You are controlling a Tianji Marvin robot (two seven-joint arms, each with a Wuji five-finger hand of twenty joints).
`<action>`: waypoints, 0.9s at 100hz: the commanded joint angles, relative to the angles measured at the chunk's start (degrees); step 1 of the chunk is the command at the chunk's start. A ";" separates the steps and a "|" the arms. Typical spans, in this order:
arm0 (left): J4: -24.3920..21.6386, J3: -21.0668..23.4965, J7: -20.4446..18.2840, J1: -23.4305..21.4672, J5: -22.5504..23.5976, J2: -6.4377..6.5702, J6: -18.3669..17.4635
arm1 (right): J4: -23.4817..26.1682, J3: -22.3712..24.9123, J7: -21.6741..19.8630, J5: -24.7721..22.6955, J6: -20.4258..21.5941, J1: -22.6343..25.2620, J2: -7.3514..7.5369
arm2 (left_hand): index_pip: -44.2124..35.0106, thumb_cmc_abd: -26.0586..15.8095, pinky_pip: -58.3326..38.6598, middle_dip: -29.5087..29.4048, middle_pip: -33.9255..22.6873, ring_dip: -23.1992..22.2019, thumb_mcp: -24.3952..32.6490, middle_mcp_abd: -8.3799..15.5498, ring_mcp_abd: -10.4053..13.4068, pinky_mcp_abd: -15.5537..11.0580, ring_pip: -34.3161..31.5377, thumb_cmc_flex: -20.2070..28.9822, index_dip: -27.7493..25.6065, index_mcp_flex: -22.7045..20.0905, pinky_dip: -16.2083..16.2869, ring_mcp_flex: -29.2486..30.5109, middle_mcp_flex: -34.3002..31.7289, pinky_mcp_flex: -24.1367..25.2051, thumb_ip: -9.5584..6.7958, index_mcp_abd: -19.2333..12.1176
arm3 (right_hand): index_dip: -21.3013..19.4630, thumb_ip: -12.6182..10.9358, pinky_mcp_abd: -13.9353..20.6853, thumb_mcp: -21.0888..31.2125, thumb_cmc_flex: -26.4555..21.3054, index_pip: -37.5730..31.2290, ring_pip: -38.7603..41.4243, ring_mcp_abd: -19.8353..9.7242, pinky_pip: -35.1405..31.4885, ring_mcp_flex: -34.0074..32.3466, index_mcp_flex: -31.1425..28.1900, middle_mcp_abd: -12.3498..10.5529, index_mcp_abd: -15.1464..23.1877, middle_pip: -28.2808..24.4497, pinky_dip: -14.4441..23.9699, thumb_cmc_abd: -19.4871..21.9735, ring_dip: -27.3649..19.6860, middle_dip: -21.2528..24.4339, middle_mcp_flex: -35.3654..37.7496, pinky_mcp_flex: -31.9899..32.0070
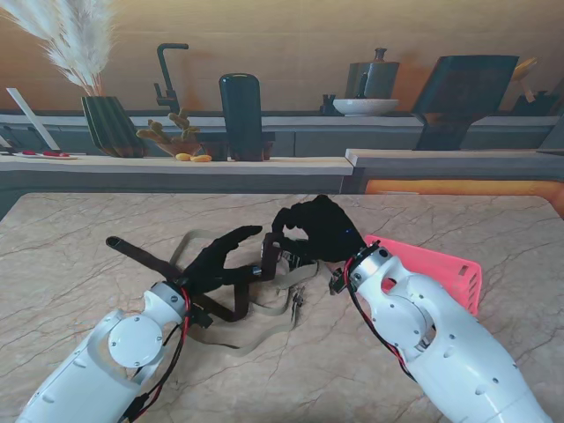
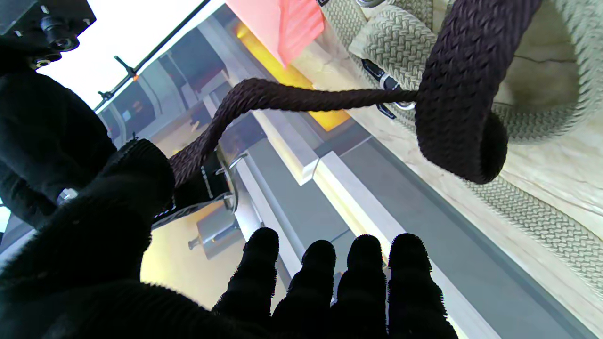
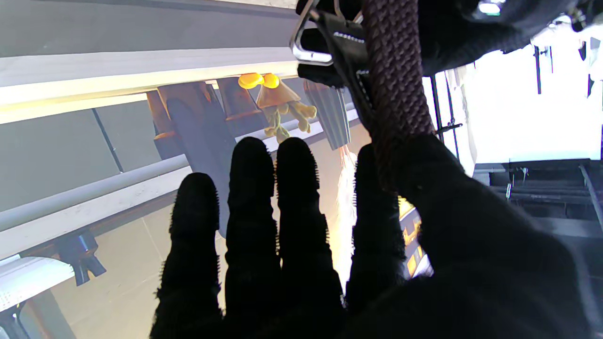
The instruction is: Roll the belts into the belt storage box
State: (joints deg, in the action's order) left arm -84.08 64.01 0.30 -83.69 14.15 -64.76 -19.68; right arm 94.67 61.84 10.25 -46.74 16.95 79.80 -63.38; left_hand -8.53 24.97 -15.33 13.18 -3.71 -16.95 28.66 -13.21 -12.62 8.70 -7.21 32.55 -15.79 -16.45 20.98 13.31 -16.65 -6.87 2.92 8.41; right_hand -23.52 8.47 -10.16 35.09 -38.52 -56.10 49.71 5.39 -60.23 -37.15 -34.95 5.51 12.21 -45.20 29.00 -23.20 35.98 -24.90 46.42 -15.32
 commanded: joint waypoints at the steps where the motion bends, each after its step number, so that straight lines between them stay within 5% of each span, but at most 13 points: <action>1: 0.48 -0.81 0.46 0.17 -0.58 -1.01 0.14 | 1.39 -0.04 -0.18 0.94 -0.36 -0.15 -0.54 | 2.14 2.55 1.44 -1.08 -0.25 0.88 1.75 -0.02 2.20 -2.46 0.31 -2.37 1.04 1.71 -0.77 -1.78 2.20 0.22 0.03 0.29 | -2.93 -0.16 0.74 6.02 -4.06 -3.49 -0.90 -1.41 0.84 -0.76 -4.43 -1.11 8.73 0.76 -0.85 3.60 -0.56 0.06 1.60 0.06; 35: 0.73 -3.56 -0.74 0.89 -8.38 -1.87 0.32 | 0.95 -2.32 -0.19 4.89 -1.54 -1.09 -1.32 | -1.82 4.14 -0.42 -0.72 -3.07 0.34 5.56 0.93 2.66 -1.09 -0.92 -1.50 0.25 4.82 0.38 -0.04 1.59 -0.44 0.44 -3.43 | -3.37 0.07 -0.19 6.73 -3.48 -2.76 -3.59 -1.66 4.28 -0.73 -4.93 -1.37 8.92 2.49 -0.73 3.33 -0.96 -0.42 1.17 0.54; 59: 0.18 -4.27 -1.98 0.63 -13.32 -2.23 1.02 | -0.18 -3.74 0.38 6.62 -2.80 -2.07 -1.82 | -9.29 5.13 -6.31 2.19 -7.04 -1.60 9.48 3.63 3.16 2.22 -3.55 2.70 -4.51 1.76 3.42 5.98 -6.61 -2.48 0.79 -4.04 | -3.57 0.07 -0.37 6.76 -3.37 -2.53 -4.36 -1.82 5.28 -0.82 -4.94 -1.51 8.93 2.96 -0.63 3.32 -1.08 -0.55 1.02 0.61; 75: -0.82 -4.27 -2.02 -0.11 -17.83 -2.81 2.35 | -0.22 -3.77 0.80 6.46 -3.40 -2.01 -1.89 | -23.80 3.44 -12.01 6.33 -10.23 -4.90 10.19 6.28 3.77 3.36 -6.05 6.96 -16.37 -7.77 5.64 10.33 -14.64 -2.93 0.85 -7.33 | -3.64 0.05 -0.46 6.67 -3.33 -2.40 -4.61 -1.87 5.73 -0.76 -4.90 -1.47 8.96 3.11 -0.55 3.44 -1.08 -0.64 0.85 0.70; 85: -1.67 -4.27 -1.53 -0.60 -17.92 -2.96 3.20 | -0.14 -3.66 0.96 6.25 -3.77 -1.82 -1.89 | -31.82 1.91 -15.37 8.29 -11.93 -6.23 9.27 7.24 3.99 4.21 -7.27 8.64 -23.75 -9.22 6.92 12.63 -17.65 -2.94 0.69 -8.37 | -3.70 0.04 -0.46 6.61 -3.32 -2.36 -4.75 -1.83 5.85 -0.71 -4.88 -1.46 9.04 3.16 -0.46 3.48 -1.08 -0.68 0.85 0.67; 90: -1.86 -4.33 -1.16 -0.68 -17.58 -2.99 3.37 | -0.08 -3.62 1.03 6.23 -3.99 -1.72 -1.90 | -35.13 1.94 -17.11 9.43 -13.03 -7.44 7.29 7.94 4.22 4.42 -8.55 10.68 -28.65 -8.79 7.36 14.77 -19.72 -3.14 2.45 -9.35 | -3.71 0.02 -0.46 6.59 -3.35 -2.34 -4.81 -1.93 5.89 -0.72 -4.87 -1.48 9.05 3.20 -0.40 3.46 -1.08 -0.69 0.80 0.66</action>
State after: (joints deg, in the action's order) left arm -85.25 59.97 -1.35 -83.74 -4.30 -67.22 -16.47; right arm 94.18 58.20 11.06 -40.32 13.28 77.71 -64.98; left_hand -38.91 27.30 -30.14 21.15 -14.47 -22.76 37.62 -8.00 -10.83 13.03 -14.75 40.75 -39.92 -24.77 27.08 25.81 -34.49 -9.70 2.90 2.30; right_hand -24.81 9.65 -10.04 35.71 -38.47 -55.23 46.02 5.01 -55.41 -37.15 -35.65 5.00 12.21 -42.94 29.00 -23.23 35.31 -24.89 47.45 -15.34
